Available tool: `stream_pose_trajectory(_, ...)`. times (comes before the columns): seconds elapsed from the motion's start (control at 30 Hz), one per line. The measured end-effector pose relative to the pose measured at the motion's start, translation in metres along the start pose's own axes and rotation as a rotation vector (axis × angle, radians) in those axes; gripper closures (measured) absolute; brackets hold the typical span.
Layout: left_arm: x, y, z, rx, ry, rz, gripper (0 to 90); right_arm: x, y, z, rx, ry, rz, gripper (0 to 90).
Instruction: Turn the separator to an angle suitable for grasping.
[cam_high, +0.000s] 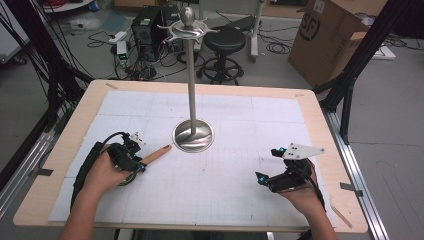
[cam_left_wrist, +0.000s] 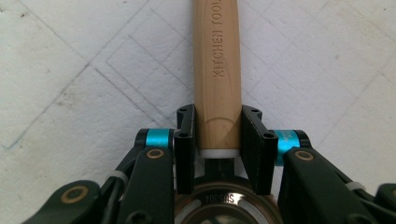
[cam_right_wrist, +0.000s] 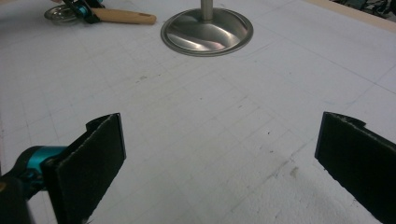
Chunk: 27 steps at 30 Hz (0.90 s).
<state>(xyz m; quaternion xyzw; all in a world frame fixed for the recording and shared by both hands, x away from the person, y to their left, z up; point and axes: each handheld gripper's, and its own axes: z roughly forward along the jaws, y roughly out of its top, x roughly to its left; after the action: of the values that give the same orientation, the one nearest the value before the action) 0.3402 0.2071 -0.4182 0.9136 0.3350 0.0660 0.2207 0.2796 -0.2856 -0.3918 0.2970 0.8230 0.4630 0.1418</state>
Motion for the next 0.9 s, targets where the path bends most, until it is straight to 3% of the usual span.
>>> stream_pose_trajectory(0.27, 0.002, -0.003, -0.022, -0.147, -0.068, 0.008, 69.0, -0.002, 0.0, -0.002, -0.009, -0.005, 0.003, 0.4)
stream_pose_trajectory(0.5, 0.005, -0.01, -0.041, -0.253, -0.084, 0.014, 69.0, -0.002, 0.0, 0.0, -0.008, -0.006, 0.006, 0.4)
stream_pose_trajectory(0.9, 0.008, -0.018, -0.048, -0.346, -0.126, 0.014, 68.9, 0.001, 0.006, 0.007, 0.0, 0.006, -0.004, 0.4)
